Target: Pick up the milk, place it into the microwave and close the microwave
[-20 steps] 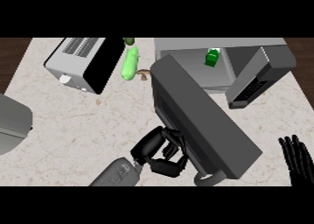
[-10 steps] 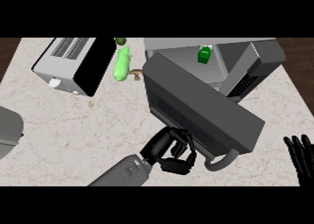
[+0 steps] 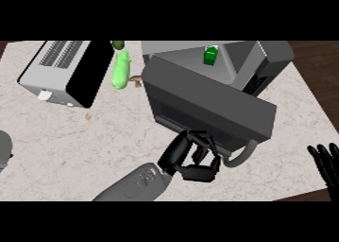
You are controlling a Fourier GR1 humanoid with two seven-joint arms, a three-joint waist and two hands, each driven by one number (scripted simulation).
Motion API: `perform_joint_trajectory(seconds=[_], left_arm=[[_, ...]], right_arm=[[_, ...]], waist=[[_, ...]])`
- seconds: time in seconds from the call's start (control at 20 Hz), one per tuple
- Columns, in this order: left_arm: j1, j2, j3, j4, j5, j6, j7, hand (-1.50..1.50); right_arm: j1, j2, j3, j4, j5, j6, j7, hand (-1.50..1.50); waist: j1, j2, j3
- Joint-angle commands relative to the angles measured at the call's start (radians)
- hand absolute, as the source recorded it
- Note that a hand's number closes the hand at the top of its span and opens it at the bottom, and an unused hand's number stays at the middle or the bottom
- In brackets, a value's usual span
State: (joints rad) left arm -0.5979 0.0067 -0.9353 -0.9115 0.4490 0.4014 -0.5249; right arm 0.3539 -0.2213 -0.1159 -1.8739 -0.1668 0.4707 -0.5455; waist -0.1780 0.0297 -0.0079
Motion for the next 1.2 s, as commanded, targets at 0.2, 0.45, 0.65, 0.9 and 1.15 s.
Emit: perform_joint_trajectory(seconds=[0.2, 0.45, 0.65, 0.9, 1.15], left_arm=[[-0.092, -0.007, 0.036, -0.008, 0.160, 0.179, -0.015, 1.50], [-0.151, -0.007, 0.037, 0.008, 0.244, 0.242, 0.019, -1.50], [-0.187, -0.007, 0.047, 0.057, 0.276, 0.286, 0.030, -1.50], [-0.230, -0.007, 0.100, 0.060, 0.363, 0.316, 0.019, -1.50], [-0.287, -0.007, 0.130, 0.089, 0.416, 0.336, 0.000, -1.50]], right_arm=[[-0.032, -0.060, -0.029, -0.069, -0.021, 0.014, 0.062, -1.50], [-0.075, -0.083, -0.067, -0.081, -0.074, 0.015, 0.088, -1.50], [-0.147, -0.170, -0.172, -0.114, 0.033, -0.045, 0.069, -1.50], [-0.202, -0.235, -0.218, -0.127, 0.121, -0.076, 0.057, 1.50], [-0.245, -0.262, -0.239, -0.128, 0.130, -0.091, 0.073, 1.50]], waist=[[-0.044, 0.007, 0.000], [-0.072, 0.015, 0.001], [-0.100, 0.022, -0.001], [-0.100, 0.037, -0.001], [-0.113, 0.046, 0.001]])
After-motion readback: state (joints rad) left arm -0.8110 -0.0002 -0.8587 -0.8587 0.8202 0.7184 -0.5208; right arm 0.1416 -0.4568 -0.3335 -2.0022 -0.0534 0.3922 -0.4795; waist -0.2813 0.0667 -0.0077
